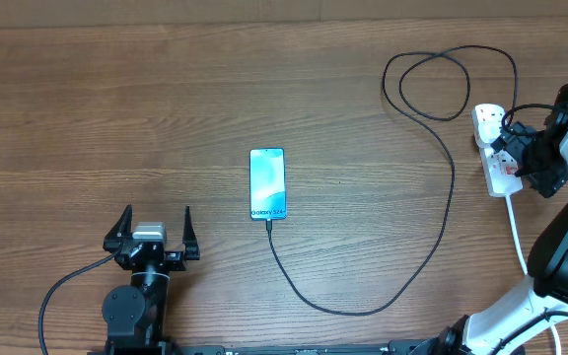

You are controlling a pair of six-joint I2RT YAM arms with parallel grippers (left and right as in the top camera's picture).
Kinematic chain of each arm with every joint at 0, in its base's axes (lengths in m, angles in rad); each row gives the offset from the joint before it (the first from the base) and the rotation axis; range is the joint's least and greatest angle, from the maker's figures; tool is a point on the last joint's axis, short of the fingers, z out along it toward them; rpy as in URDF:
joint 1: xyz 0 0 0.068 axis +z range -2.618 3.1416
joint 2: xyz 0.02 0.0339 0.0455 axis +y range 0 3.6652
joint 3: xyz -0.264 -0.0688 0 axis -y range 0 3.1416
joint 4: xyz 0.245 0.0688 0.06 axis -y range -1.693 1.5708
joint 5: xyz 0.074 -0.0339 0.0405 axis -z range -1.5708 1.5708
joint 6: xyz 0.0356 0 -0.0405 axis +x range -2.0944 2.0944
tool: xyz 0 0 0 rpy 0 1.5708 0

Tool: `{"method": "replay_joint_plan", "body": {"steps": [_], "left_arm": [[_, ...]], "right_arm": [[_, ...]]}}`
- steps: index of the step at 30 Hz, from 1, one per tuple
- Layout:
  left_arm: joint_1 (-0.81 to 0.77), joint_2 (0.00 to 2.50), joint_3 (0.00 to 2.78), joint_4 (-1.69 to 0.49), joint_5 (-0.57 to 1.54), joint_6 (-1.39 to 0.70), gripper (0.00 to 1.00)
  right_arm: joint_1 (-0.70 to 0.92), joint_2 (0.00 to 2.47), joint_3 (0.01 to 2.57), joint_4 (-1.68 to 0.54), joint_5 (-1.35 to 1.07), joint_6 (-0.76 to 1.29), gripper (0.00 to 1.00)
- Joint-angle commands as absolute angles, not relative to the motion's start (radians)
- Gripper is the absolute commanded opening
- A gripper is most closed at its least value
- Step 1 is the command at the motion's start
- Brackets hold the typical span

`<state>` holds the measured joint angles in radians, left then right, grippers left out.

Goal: Plug charger to phone and switch on socket

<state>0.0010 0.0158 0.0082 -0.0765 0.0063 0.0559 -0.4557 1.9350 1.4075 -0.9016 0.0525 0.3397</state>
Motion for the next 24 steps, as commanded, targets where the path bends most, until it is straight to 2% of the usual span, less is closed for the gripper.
{"method": "replay_joint_plan", "body": {"steps": [1, 24], "left_arm": [[0.008, 0.004, 0.004, -0.077, -0.002, 0.068, 1.0], [0.008, 0.004, 0.004, -0.078, -0.002, 0.068, 1.0]], "right_arm": [[-0.456, 1.93, 1.428, -0.899, 0.058, 0.339, 1.0], [-0.455, 1.916, 1.427, -0.9, 0.058, 0.339, 1.0]]}}
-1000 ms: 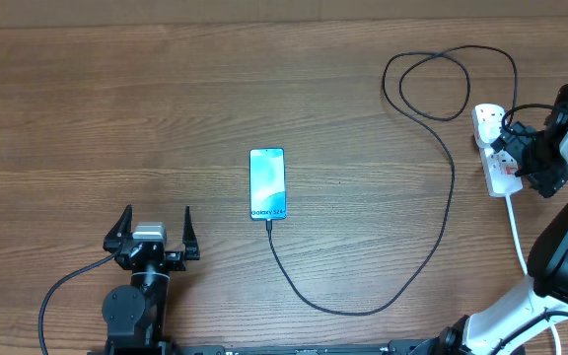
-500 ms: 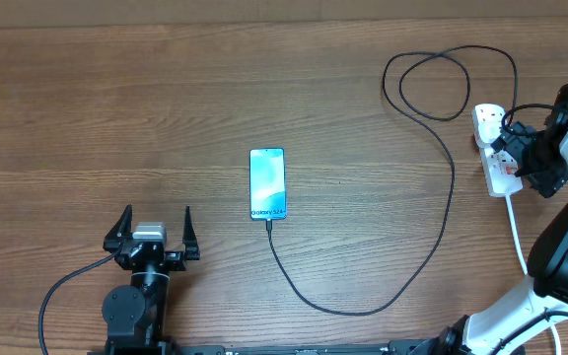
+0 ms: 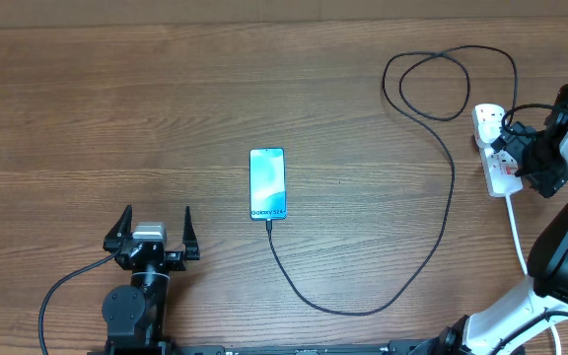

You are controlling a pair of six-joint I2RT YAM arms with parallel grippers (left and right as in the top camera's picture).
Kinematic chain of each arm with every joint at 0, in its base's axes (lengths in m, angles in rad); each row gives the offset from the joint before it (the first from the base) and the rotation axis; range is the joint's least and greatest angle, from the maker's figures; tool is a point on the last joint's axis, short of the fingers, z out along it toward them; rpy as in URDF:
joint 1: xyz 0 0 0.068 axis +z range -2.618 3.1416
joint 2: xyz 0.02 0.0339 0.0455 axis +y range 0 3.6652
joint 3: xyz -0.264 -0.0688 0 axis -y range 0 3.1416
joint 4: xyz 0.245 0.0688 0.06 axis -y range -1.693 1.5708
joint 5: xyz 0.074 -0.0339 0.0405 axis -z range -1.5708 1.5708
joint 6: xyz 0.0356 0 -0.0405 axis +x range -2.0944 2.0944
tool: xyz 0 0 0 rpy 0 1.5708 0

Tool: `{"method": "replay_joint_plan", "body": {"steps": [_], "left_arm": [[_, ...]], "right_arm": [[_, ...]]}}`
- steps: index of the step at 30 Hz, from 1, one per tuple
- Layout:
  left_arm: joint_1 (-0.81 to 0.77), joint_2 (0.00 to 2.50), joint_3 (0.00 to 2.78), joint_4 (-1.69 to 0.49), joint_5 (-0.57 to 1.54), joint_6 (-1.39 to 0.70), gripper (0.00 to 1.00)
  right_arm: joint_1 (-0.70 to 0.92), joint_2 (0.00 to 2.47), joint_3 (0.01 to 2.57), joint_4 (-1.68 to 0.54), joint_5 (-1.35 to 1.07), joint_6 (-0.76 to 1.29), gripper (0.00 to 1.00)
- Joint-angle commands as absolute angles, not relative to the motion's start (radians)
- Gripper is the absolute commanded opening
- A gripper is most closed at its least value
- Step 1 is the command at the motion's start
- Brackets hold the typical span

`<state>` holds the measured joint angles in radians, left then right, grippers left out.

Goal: Plug charger to phone and switch on socket

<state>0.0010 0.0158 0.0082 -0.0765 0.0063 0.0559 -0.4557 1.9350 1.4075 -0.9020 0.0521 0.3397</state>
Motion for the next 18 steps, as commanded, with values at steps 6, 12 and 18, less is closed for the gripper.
{"method": "replay_joint_plan", "body": {"steps": [6, 12, 18], "left_arm": [[0.008, 0.004, 0.004, -0.077, -0.002, 0.068, 0.99], [0.008, 0.004, 0.004, -0.077, -0.002, 0.068, 1.0], [0.008, 0.004, 0.004, -0.077, -0.002, 0.068, 1.0]], "right_arm": [[-0.421, 1.808, 1.427, -0.899, 0.058, 0.339, 1.0], [-0.381, 1.646, 1.427, -0.899, 0.058, 0.339, 1.0], [-0.342, 1.462, 1.425, -0.9, 0.058, 0.339, 1.0]]}}
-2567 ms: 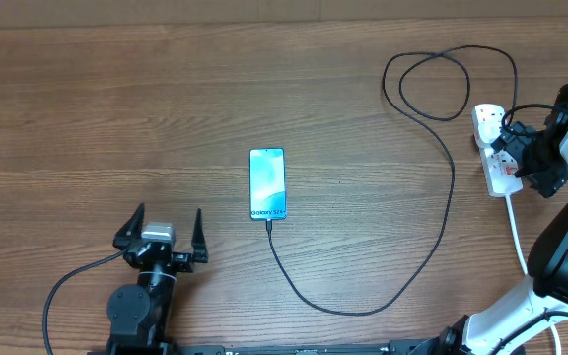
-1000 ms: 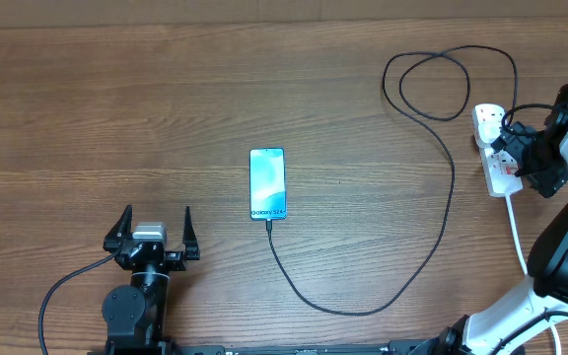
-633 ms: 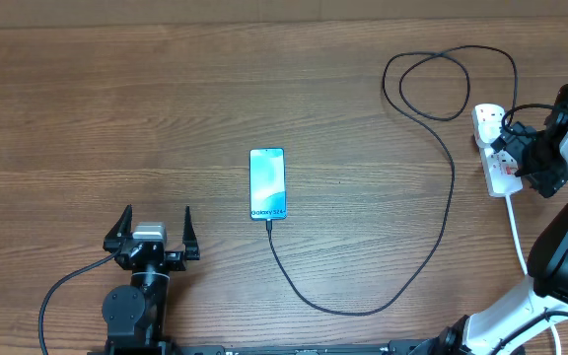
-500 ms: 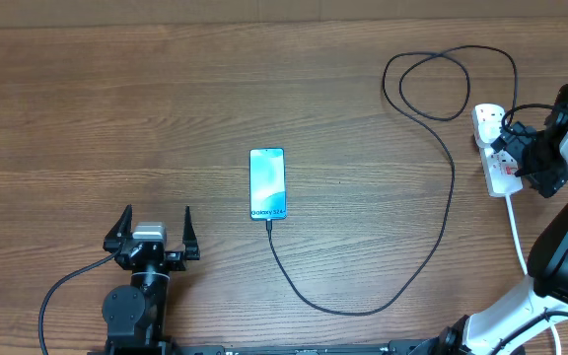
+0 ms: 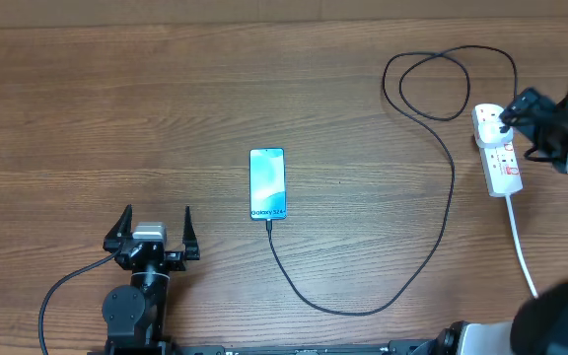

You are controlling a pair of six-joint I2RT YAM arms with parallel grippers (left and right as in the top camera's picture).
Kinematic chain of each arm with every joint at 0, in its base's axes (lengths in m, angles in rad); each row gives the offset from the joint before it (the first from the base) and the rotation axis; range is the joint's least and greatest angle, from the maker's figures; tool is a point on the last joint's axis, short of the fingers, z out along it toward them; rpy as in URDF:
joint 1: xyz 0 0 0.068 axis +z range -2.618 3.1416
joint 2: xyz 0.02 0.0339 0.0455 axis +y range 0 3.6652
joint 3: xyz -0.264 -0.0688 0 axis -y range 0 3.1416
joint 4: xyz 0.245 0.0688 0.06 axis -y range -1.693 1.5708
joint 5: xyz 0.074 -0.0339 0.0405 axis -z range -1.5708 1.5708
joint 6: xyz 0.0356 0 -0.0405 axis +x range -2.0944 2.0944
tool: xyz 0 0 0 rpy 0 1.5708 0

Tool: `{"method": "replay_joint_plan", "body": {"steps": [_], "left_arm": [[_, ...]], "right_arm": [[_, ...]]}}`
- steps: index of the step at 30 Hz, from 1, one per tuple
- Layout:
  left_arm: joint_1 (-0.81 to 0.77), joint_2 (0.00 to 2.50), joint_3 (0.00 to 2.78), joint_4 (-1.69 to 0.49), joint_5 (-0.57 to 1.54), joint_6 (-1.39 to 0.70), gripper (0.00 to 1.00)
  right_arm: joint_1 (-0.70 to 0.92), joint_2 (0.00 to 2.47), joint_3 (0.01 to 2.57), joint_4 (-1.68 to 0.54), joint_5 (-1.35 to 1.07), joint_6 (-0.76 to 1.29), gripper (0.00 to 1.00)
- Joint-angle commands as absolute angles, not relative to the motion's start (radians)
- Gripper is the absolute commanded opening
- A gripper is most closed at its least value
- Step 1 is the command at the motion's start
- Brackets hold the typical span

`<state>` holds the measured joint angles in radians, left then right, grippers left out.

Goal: Plug charger to phone and switch on socket

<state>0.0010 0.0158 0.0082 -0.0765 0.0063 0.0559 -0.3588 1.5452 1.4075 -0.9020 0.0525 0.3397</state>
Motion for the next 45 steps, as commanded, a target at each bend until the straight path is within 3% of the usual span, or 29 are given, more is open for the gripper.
{"method": "replay_joint_plan", "body": {"steps": [1, 13, 22, 45], "left_arm": [[0.008, 0.004, 0.005, -0.078, -0.002, 0.068, 1.0], [0.008, 0.004, 0.004, -0.077, -0.002, 0.068, 0.99], [0.008, 0.004, 0.004, -0.078, -0.002, 0.068, 1.0], [0.008, 0.004, 0.005, -0.077, -0.002, 0.068, 1.0]], "right_arm": [[-0.334, 1.429, 1.422, -0.9, 0.058, 0.339, 1.0], [-0.25, 1.19, 1.201, -0.9, 0.058, 0.339, 1.0], [-0.243, 1.191, 0.963, -0.902, 0.058, 0.339, 1.0], [-0.241, 1.197, 0.95, -0.904, 0.062, 0.339, 1.0]]}}
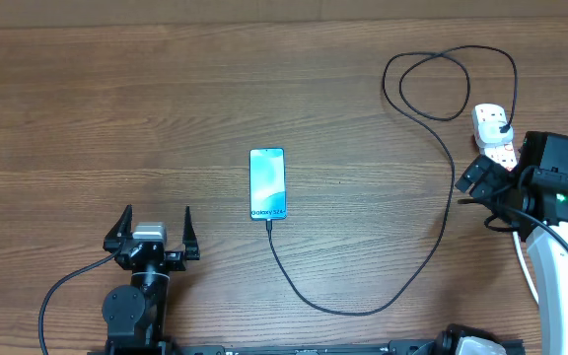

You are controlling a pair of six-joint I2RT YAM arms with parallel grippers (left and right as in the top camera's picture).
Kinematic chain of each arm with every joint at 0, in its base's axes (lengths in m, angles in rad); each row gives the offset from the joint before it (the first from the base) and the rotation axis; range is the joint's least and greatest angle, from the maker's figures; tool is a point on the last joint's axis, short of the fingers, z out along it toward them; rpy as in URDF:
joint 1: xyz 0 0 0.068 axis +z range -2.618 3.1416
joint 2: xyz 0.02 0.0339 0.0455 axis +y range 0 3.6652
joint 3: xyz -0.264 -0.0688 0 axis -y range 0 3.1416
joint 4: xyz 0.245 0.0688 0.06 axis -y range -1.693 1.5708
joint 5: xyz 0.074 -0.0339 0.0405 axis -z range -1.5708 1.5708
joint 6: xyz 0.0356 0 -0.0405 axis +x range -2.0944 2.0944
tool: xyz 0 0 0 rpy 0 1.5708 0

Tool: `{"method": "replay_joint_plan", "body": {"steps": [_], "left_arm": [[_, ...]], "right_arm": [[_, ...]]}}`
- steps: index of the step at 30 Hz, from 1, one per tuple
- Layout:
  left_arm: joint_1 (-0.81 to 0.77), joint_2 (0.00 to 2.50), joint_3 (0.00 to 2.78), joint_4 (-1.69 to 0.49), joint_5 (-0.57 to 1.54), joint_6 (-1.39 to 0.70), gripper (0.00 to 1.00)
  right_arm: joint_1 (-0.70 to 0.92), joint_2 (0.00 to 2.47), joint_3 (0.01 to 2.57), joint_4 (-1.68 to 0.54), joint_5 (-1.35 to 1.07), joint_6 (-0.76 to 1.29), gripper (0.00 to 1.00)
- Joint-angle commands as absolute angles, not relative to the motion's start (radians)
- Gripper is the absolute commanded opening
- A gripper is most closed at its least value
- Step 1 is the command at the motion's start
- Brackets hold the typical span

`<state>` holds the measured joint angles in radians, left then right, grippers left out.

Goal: Plug charger to phone and switch on socket

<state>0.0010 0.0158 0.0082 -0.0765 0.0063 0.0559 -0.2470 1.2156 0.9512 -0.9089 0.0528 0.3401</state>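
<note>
The phone (267, 183) lies face up mid-table with its screen lit. The black charger cable (363, 308) is plugged into the phone's near end. It runs right, loops at the back and ends in a plug on the white socket strip (491, 124). My right gripper (473, 174) hangs over the strip's near half, pointing left, with its fingers close together and nothing in them. That half of the strip and its switches are hidden under it. My left gripper (155, 229) rests open at the front left, far from everything.
The cable's loop (449, 85) lies behind the strip. The strip's white lead (529, 276) runs toward the front right beside my white right arm (565, 286). The left arm's base (131, 306) sits at the front edge.
My right gripper was at the far right edge beside the strip's back end. It is now lower and further left, covering the strip's near half. Phone, cable and left arm are unchanged.
My right gripper stayed on the middle of the socket strip for the first two moments. Then it was off the strip at the right edge, leaving the whole strip showing. Now it hangs over the strip's near end. The cable stayed in the phone throughout.
</note>
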Motion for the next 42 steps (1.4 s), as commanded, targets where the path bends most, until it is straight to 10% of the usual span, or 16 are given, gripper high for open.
{"method": "replay_joint_plan", "body": {"steps": [1, 42], "left_arm": [[0.008, 0.004, 0.005, -0.077, -0.002, 0.068, 1.0], [0.008, 0.004, 0.005, -0.077, -0.002, 0.068, 0.99]], "right_arm": [[-0.241, 1.193, 0.95, -0.904, 0.062, 0.339, 1.0], [0.046, 1.185, 0.255, 0.152, 0.015, 0.339, 1.0]]}}
